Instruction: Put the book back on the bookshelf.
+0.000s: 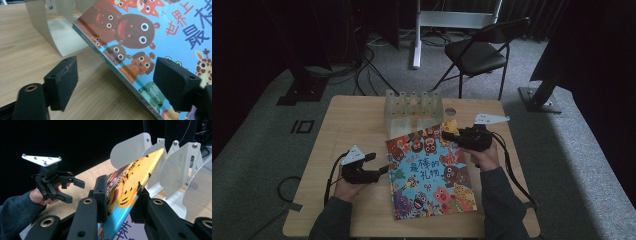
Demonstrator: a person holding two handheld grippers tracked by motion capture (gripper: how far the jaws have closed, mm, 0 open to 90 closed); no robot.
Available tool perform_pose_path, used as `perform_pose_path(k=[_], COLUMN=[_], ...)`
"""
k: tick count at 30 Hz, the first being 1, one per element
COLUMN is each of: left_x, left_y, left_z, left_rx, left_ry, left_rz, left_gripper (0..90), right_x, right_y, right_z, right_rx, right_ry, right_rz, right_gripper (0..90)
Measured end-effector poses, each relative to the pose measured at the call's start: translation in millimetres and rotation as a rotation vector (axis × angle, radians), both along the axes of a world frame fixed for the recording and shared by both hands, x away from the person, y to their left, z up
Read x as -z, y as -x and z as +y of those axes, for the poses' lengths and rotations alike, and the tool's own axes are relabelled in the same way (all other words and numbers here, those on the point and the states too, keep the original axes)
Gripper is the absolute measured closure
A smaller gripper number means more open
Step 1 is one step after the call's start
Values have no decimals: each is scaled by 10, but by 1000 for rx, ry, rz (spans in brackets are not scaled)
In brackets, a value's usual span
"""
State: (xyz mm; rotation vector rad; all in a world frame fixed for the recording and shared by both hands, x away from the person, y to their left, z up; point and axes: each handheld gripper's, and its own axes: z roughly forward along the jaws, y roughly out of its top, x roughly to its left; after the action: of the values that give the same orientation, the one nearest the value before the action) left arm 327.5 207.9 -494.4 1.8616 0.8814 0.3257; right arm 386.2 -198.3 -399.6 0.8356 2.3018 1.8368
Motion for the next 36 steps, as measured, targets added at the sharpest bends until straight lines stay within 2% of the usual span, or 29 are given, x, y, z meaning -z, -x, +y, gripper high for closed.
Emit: perform_pose_path(k=[5,9,15,23,27,30,36], left_x=[-25,-82,-102,-115,-126,-147,-147], left_y=[-37,-61,-124,-218,-269,-295,-355], left_z=[-10,-47,-90,-116,-114,-134,-136], left_rx=[14,25,29,31,39,44,34], left_ry=[24,21,25,52,87,85,91], left_rz=[2,-15,-14,-10,-11,-25,-22], left_gripper=[188,188,187,176,176,167,162], right_x=[-20,-28,-41,-51,-54,-53,-48], right_y=[26,49,79,98,106,106,105], right_z=[0,-3,-12,-21,-25,-26,-40], right_rx=[-7,-12,-19,-28,-33,-39,-44], right_ry=[-10,-15,-29,-40,-49,-60,-73], right_rz=[-15,-31,-46,-57,-64,-62,-61], right_gripper=[724,725,728,729,731,732,733])
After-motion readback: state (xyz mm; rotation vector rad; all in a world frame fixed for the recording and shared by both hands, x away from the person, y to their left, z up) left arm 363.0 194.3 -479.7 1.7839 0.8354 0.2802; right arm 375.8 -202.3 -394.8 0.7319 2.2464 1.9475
